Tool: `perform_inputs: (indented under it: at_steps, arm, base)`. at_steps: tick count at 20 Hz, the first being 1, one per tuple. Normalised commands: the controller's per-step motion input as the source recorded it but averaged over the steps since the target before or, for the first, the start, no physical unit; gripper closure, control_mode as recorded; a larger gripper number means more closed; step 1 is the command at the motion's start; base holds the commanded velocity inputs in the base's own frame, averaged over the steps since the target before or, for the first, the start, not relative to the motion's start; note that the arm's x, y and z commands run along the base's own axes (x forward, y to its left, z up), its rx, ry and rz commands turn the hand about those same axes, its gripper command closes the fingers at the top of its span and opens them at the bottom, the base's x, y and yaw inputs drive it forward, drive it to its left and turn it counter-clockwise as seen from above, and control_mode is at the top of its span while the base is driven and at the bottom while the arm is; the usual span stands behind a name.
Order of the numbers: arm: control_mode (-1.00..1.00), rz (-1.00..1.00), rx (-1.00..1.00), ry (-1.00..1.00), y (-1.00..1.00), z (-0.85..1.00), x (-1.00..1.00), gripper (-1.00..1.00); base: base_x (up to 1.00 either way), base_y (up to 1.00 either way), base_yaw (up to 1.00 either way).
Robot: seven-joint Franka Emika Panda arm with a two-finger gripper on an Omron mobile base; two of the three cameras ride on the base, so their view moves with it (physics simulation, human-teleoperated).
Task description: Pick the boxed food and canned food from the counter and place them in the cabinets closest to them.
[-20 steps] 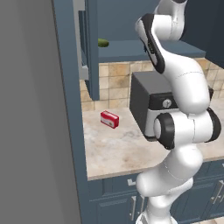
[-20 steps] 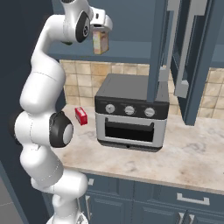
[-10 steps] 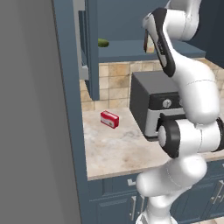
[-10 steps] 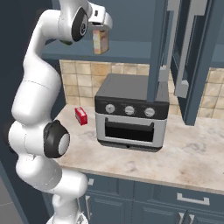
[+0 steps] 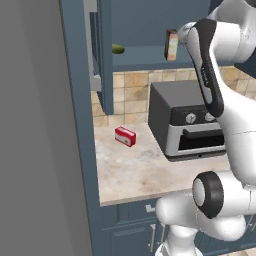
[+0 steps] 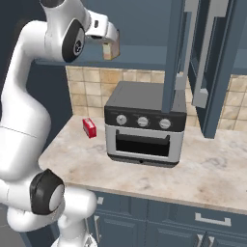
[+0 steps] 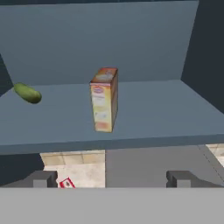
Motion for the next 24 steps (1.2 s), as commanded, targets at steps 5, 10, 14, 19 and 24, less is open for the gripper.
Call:
perform_inputs:
  at_steps: [5, 10, 14, 19, 24]
  arm:
    - [-1.00, -0.01, -0.01, -0.02, 0.00, -0.38, -0.95, -1.00]
    - [-1.00, 0.00, 0.00, 0.00, -0.01, -0.13, -0.54, -1.00]
    - [-1.00, 0.00, 0.00, 0.00, -0.05, -0.18, -0.43, -1.00]
    - [-1.00, 0.00, 0.00, 0.04, -0.06, -0.31, -0.30, -1.00]
    - [-1.00, 0.00, 0.00, 0.03, -0.08, -0.38, -0.36, -1.00]
  base:
    - [0.00, 0.00, 0.00]
    - [0.00, 0.00, 0.00]
    - [0.00, 0.00, 0.00]
    - [0.00, 0.00, 0.00]
    - [0.00, 0.00, 0.00]
